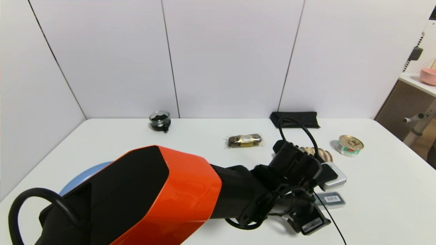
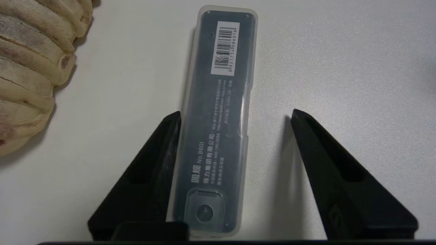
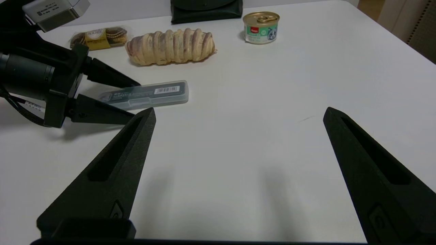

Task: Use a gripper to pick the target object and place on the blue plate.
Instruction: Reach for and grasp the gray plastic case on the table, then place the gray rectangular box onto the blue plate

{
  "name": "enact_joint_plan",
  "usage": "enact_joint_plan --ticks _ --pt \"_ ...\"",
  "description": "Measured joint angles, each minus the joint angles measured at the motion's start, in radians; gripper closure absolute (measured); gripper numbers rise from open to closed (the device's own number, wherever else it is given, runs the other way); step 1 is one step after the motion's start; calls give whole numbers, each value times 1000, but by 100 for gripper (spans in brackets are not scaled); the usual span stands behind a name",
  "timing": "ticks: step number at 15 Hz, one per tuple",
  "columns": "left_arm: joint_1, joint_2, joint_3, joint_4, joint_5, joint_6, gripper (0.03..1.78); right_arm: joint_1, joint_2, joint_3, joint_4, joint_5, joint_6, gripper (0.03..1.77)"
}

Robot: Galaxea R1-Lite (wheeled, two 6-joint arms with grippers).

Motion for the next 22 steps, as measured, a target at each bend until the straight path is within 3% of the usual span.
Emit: enact_joint_plan --ticks 3,4,11,15,19,22 --pt "0 0 4 1 -1 -13 101 0 0 0 0 0 0 10" --pt "0 0 4 1 -1 -17 119 0 0 0 0 0 0 10" --pt "2 -20 5 21 2 -19 120 0 0 0 0 0 0 10" --pt "27 -121 8 111 2 -15 120 0 0 0 0 0 0 10" --pt "131 -286 72 208 2 1 120 0 0 0 0 0 0 10" --pt "275 -455 228 223 2 21 120 0 0 0 0 0 0 10"
